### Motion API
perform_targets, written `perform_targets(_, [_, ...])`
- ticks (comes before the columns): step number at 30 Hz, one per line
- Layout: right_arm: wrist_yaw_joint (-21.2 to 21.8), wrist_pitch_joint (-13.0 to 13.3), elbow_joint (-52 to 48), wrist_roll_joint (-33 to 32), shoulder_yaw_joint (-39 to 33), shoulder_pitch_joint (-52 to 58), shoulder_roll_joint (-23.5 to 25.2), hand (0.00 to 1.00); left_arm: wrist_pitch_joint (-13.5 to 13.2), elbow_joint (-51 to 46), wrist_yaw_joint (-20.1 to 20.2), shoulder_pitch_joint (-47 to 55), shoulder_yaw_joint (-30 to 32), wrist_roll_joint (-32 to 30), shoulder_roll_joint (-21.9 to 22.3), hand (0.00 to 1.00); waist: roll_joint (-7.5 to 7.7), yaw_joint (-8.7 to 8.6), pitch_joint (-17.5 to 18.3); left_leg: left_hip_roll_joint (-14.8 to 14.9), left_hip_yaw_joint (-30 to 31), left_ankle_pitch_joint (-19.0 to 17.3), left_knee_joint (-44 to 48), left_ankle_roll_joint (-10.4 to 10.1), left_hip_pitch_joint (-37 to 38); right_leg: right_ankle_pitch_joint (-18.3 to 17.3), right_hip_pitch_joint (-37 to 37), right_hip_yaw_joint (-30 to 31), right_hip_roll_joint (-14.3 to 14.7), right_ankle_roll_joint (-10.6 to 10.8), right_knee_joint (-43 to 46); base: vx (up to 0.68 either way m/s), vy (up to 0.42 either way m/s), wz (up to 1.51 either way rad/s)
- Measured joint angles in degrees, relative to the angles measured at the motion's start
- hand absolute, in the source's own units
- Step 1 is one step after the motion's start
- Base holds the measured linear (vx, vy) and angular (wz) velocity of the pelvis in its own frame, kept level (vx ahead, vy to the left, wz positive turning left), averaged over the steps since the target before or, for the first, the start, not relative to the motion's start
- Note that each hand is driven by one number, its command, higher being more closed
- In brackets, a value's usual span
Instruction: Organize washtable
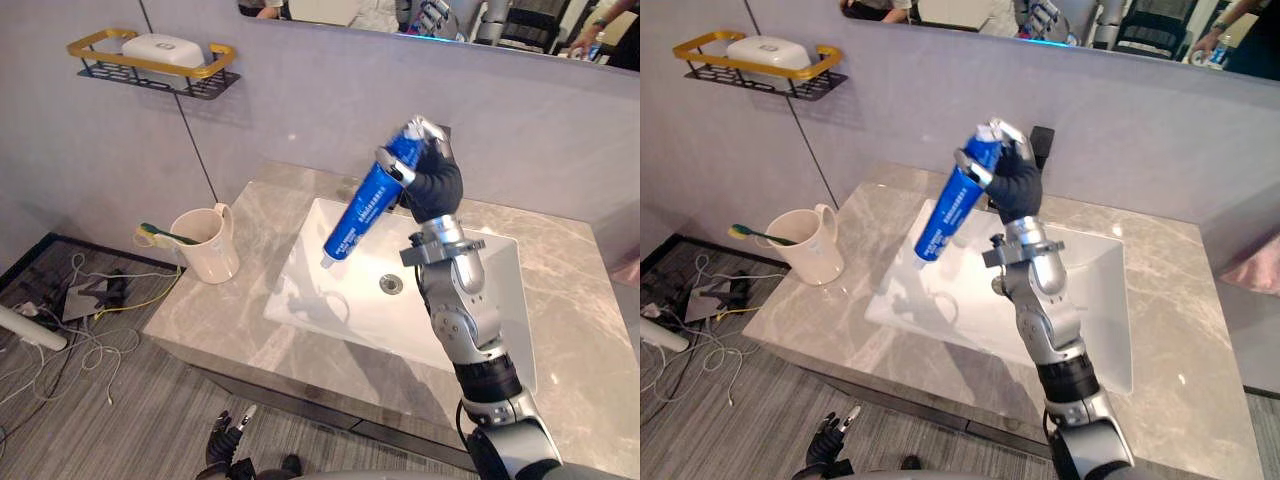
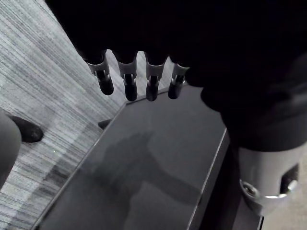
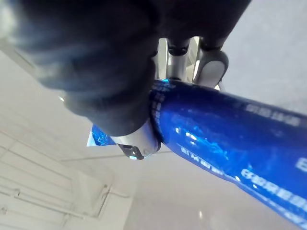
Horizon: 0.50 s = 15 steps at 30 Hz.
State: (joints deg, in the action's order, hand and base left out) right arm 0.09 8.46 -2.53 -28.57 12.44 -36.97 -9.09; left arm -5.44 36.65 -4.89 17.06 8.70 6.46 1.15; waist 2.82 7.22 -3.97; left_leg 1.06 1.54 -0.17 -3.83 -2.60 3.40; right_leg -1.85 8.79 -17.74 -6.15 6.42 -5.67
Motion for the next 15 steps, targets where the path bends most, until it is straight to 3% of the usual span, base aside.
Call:
perform_targets(9, [-1.4,0.1,7.4,2.7,2.1,-14.7,-0.6,1.0,-1.4,-0.5,1.1,-0.5,-2.4,-0.1,-2.1,0.0,0.51,2.82,-1.3,-0.1,2.0,0.1,0.8,0.0,-1.5,-0.1,0.0,-2.4,0.1,-0.1,0.0,-0.03,-0.015,0.12])
perform_targets(15, [-2.9,0.2,12.4,5.0,3.9,-21.9,-0.6,1.0,-2.0,-0.7,1.1,-0.8,-4.0,-0.5,-2.9,0.0,0.7,3.47,-2.4,-0.2,3.3,0.1,0.9,0.0,-1.8,-0.2,0.5,-4.1,0.1,-0.1,0.0,0.0,-0.009,0.14])
